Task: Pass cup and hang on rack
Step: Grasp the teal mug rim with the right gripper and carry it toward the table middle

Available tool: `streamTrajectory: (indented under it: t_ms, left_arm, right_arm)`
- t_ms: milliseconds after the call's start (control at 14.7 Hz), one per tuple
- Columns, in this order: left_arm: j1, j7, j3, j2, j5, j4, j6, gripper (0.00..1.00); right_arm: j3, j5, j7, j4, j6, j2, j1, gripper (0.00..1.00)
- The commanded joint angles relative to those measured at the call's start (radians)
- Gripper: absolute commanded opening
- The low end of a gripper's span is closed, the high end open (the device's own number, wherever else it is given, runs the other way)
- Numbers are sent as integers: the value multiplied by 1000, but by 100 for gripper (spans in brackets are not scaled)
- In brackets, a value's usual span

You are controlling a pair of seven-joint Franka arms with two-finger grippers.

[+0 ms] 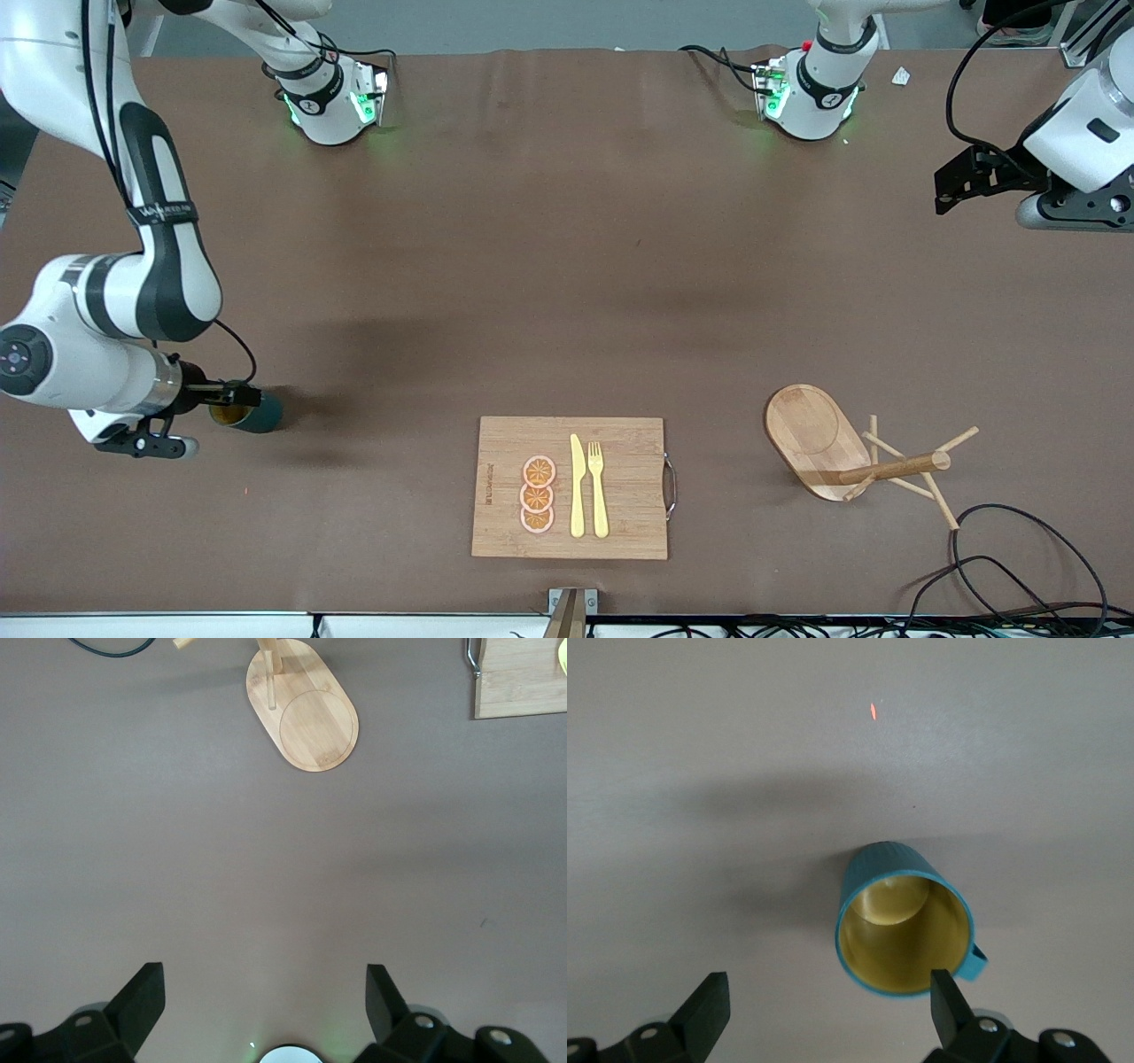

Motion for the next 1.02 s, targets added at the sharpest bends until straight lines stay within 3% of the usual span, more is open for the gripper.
streamTrajectory:
  t_ms: [0, 136, 272, 544, 817, 953]
  left_arm:
    - [2, 18, -5, 6, 4, 18, -18, 100]
    - [2, 18, -5, 6, 4, 20, -18, 100]
    - [6, 21, -5, 6, 2, 20, -18, 100]
    - [5, 20, -3, 6, 2, 20, -18, 100]
    - [3, 18, -3, 6, 2, 21, -18, 100]
    - [5, 20, -3, 6, 2, 21, -18, 100]
  right_arm:
    - [0, 16, 26, 6, 29, 36, -1, 100]
    - [0, 17, 36, 6, 34, 54, -1, 97]
    - [0, 17, 36, 6, 63, 73, -3, 87]
    - [0, 16, 34, 9, 78, 93, -3, 41]
    - [0, 14, 33, 7, 103, 100, -7, 13]
    - [0, 14, 31, 15, 98, 97, -6, 3]
